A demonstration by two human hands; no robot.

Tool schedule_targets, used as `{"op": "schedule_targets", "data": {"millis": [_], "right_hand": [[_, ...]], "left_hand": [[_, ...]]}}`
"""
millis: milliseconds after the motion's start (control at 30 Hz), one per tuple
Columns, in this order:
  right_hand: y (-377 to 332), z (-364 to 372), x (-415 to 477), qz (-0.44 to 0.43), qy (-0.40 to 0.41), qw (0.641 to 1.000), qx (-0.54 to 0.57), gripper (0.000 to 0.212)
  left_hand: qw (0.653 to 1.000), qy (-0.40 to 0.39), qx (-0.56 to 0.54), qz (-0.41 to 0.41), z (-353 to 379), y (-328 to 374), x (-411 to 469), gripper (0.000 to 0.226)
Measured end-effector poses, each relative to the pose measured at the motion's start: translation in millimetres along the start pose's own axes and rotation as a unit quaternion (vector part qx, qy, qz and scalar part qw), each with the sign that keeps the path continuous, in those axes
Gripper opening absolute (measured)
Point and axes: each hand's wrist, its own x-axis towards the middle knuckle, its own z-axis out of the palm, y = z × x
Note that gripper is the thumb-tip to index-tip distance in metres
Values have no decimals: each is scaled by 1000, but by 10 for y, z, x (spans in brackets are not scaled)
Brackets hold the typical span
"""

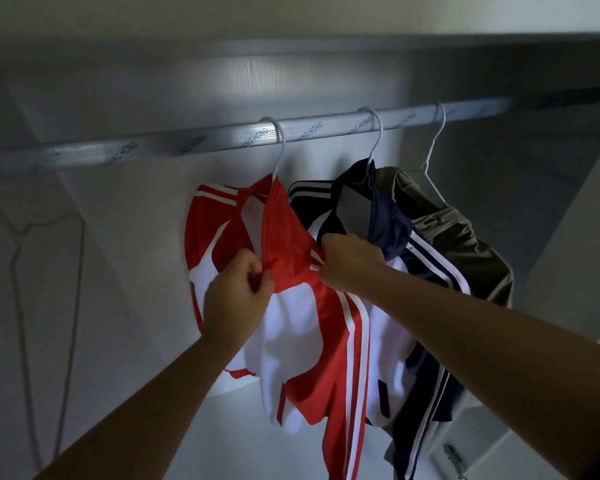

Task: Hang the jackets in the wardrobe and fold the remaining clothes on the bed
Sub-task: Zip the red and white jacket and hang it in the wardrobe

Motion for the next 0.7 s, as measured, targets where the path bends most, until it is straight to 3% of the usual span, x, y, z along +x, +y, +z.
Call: {"op": "schedule_targets", "data": {"millis": [67, 133, 267, 400, 500, 633, 700], "right_hand": [[-6, 2, 35, -28, 13, 996, 79, 22], [-16, 4, 81, -79, 32, 984, 157, 22], [125, -2, 193, -106, 70, 971, 201, 29], [390, -133, 325, -163, 53, 961, 218, 39], [507, -283, 394, -187, 5, 957, 221, 43], [565, -369, 424, -184, -8, 965, 188, 34], [565, -377, 417, -185, -15, 964, 188, 34]], "left_hand": [[995, 93, 21, -17, -54, -86, 46, 12], [985, 144, 24, -94, -91, -259, 146, 10], [959, 53, 30, -276, -98, -653, 377, 15], [960, -12, 46, -275, -66, -785, 507, 30], [931, -18, 81, -356, -47, -759, 547, 54], [913, -25, 219, -344, -111, -819, 520, 30], [913, -37, 238, -329, -145, -849, 517, 30]]}}
